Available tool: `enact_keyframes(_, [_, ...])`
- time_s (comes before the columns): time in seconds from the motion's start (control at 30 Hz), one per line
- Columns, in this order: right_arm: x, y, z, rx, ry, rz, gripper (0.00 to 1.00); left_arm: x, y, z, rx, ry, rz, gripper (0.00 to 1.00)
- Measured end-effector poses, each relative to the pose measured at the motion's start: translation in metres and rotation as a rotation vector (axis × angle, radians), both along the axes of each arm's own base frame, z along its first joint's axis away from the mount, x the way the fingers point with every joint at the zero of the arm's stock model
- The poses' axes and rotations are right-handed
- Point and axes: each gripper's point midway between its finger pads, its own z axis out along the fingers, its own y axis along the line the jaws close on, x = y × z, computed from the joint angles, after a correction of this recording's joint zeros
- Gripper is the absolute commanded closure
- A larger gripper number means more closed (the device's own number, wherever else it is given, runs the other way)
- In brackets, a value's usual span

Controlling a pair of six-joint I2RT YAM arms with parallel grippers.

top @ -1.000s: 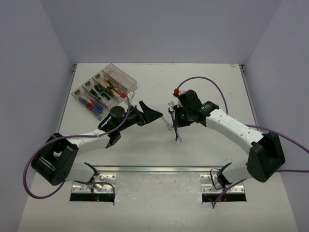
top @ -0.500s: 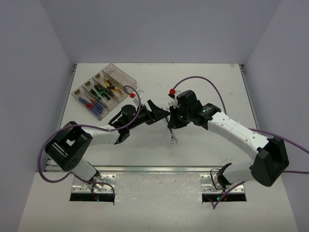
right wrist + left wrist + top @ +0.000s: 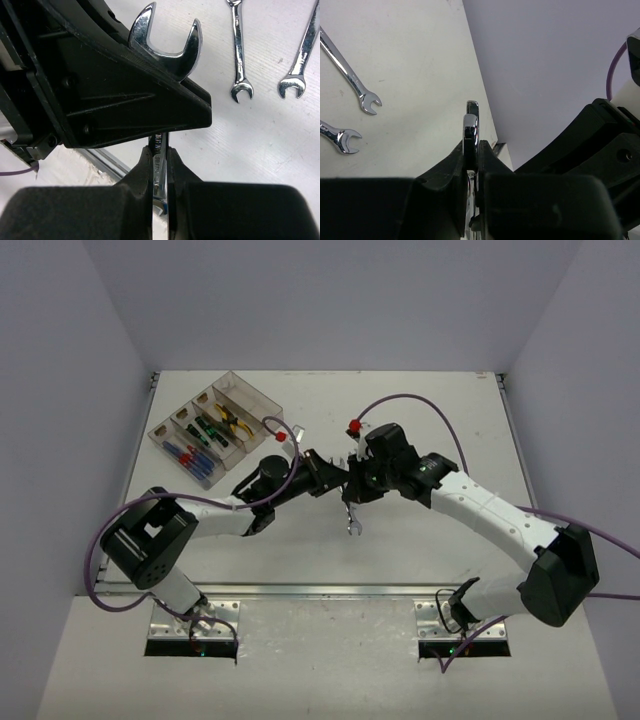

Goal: Sort the tools into containers

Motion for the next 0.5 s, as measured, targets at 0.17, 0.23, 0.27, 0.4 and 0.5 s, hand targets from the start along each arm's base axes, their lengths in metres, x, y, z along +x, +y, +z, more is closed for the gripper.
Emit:
enact_keyframes(0.17, [0.004,-0.006,0.007,0.001,-0.030,-0.046,0.01,0.010,0.009,-0.009,0.040,0.041,0.044,1.00])
enact_keyframes(0.23, [0.007,-0.015,0.016,-0.004,-0.070,-0.090,0.01,0.020,0.020,-0.018,0.075,0.079,0.079,1.00])
enact_keyframes(0.27, [0.008,-0.023,0.021,-0.011,-0.092,-0.120,0.01,0.028,0.030,-0.022,0.099,0.102,0.107,1.00])
enact_keyframes(0.4, [0.013,-0.062,0.033,-0.042,-0.149,-0.255,0.01,0.084,0.090,-0.023,0.172,0.174,0.296,1.00])
enact_keyframes(0.5, [0.015,-0.093,0.026,-0.078,-0.153,-0.345,0.01,0.137,0.145,0.003,0.182,0.173,0.470,1.00])
